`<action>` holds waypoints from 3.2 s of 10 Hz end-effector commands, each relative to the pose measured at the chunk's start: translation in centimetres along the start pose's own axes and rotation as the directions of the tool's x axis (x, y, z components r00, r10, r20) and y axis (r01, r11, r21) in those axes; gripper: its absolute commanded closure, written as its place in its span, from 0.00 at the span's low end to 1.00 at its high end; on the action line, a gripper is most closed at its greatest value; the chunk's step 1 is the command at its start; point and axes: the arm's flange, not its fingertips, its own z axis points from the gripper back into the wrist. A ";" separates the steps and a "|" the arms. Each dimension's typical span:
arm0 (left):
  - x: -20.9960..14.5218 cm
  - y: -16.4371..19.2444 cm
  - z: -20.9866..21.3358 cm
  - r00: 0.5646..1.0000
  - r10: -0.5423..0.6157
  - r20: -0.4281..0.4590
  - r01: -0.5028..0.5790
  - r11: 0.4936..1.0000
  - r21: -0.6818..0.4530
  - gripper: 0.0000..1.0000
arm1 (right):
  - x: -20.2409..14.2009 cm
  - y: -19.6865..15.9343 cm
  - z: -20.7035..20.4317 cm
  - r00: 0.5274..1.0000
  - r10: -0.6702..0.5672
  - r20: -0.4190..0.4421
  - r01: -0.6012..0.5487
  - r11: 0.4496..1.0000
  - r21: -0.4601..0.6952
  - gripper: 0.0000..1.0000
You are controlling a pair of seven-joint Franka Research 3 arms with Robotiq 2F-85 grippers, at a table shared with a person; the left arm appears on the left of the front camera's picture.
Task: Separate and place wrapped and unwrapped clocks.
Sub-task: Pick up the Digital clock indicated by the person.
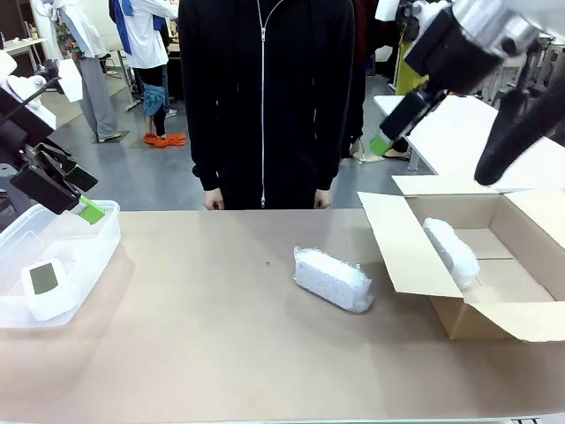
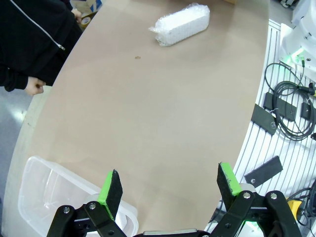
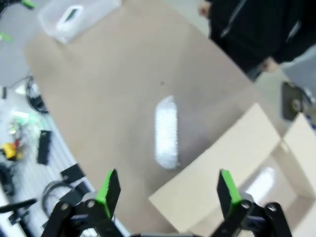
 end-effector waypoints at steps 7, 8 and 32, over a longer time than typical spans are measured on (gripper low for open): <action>0.0 -0.1 -0.1 1.000 0.004 0.000 -0.004 1.000 0.013 0.00 | -2.6 0.3 -3.3 0.975 0.153 0.161 -0.159 0.987 0.022 0.00; 0.0 -0.1 -0.1 1.000 0.004 0.000 -0.004 1.000 0.013 0.00 | -3.0 0.8 -2.8 0.983 0.179 0.044 -0.182 0.981 0.074 0.00; 0.0 -0.1 -0.1 1.000 0.004 0.000 -0.004 1.000 0.013 0.00 | -3.0 0.8 -2.8 0.983 0.179 0.044 -0.182 0.981 0.074 0.00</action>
